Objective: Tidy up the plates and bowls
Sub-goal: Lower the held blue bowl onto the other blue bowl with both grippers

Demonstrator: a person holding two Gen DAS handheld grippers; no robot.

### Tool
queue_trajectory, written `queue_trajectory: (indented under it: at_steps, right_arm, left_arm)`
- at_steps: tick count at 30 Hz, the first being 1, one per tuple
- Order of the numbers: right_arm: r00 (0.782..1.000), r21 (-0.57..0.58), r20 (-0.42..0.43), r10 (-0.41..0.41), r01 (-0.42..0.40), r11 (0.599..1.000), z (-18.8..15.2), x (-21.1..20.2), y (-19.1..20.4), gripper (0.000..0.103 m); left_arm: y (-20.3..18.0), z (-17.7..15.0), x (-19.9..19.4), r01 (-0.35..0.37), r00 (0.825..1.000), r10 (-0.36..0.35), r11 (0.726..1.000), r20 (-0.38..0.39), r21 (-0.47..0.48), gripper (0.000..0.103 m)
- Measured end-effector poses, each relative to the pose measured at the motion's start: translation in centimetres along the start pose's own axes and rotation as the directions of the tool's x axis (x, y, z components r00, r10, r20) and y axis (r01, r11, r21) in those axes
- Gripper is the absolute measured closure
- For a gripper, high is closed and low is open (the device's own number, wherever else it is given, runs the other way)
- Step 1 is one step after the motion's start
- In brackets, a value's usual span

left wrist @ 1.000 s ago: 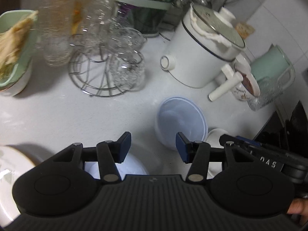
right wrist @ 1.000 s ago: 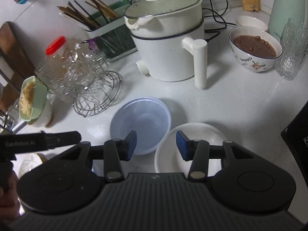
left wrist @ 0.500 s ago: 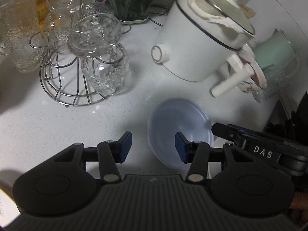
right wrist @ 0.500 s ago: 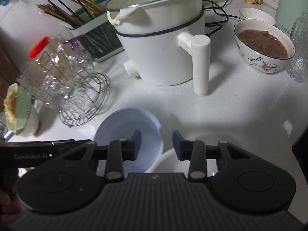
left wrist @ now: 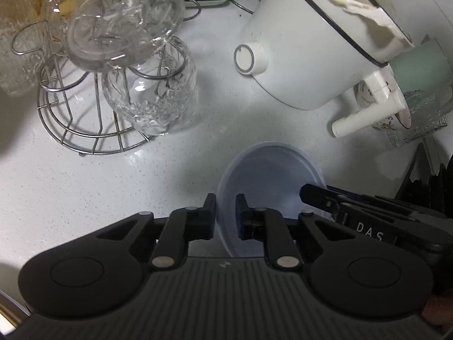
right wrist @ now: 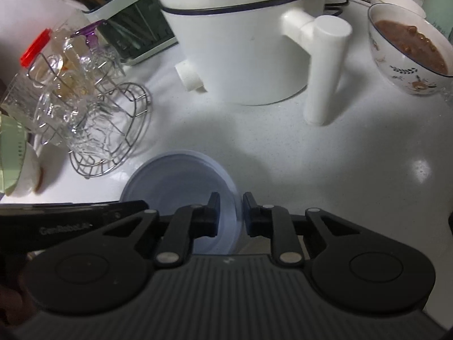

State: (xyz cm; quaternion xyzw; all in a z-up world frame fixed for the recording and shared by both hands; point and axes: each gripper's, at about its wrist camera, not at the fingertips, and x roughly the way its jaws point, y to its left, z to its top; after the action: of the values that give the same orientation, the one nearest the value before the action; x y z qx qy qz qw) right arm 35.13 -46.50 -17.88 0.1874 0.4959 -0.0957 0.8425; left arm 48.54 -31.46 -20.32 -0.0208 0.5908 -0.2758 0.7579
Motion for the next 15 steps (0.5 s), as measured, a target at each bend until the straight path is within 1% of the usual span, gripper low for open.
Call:
queue_trajectory:
  at_steps: [4,7,9,12,15]
  right_arm:
    - [1.000,0.019,-0.012,-0.001,0.001,1.000,0.1,0.1,0.0,0.083]
    - [1.000,0.033,-0.003,0.003,-0.003,0.999,0.3,-0.5,0.0,0.082]
    - [1.000,0.041,0.005,0.005,-0.005,0.999,0.5,-1.2,0.1,0.083]
    - [0.998,0.056,0.053,0.031,-0.034,0.998,0.8,-3.5,0.1,0.082]
    - [0.996,0.073,0.083,0.046,-0.052,0.996,0.5,-5.3,0.1,0.083]
  left_arm:
    - [0.1,0.4,0.1,0.015,1.000,-0.015,1.000,-0.006,-0.011,0.086]
    - [-0.1,0.6,-0.9,0.024,1.000,-0.024,1.000,0.010,0.003,0.086]
    - [-0.3,0.9,-1.7,0.036,0.999,-0.035,0.999,0.006,-0.007,0.086]
    - [-0.9,1.2,-4.0,0.045,0.998,-0.046,0.999,0.037,0.010,0.086]
    - [-1.4,1.2,-5.4,0.053,0.997,-0.055,0.998,0.048,0.027,0.086]
